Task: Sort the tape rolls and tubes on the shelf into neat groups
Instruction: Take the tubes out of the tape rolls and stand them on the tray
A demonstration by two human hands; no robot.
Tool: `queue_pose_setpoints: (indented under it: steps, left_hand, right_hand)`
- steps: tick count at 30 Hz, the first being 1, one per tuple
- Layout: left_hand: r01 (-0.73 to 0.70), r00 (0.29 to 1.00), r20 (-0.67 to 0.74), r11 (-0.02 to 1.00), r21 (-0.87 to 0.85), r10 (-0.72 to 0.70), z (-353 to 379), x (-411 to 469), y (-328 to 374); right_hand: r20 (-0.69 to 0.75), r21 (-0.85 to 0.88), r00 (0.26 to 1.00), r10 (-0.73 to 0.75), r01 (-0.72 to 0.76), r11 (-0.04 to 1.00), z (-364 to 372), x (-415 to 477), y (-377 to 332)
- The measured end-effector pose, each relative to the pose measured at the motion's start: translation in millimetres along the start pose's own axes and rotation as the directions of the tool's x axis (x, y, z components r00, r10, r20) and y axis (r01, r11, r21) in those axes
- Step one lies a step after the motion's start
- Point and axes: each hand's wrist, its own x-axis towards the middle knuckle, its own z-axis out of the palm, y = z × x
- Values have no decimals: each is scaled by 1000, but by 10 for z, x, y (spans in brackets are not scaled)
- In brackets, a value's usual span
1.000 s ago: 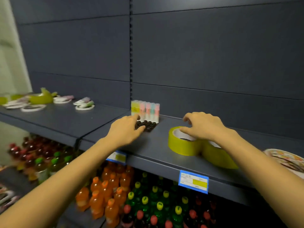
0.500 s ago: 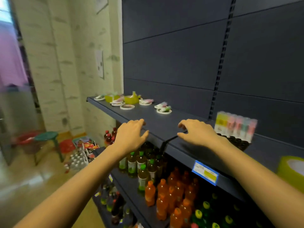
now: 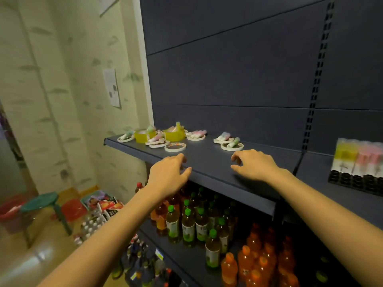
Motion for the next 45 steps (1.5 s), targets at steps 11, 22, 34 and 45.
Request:
queue_pose_setpoints:
  steps: [11,22,34,45]
  left_hand:
    - [-91,994,49,991,-99,96,477,981,-404]
    - [-237,967,74,968,-84,243,996,2086,-616]
    - [-131,894,357,920,-369,270,1550,3134,-394]
    - [219,640,710,816,-535,294,2027,3652,-122]
  right_hand:
    - [-40,-19,971,235,-236,972,127,1039,14]
    - [-53,17,855,515,-515,857,400,2232,372]
    - [-63,168,838,543,-527,833,308,2444,445]
    - [-182,224,742,645,-608,762,160,2195,250]
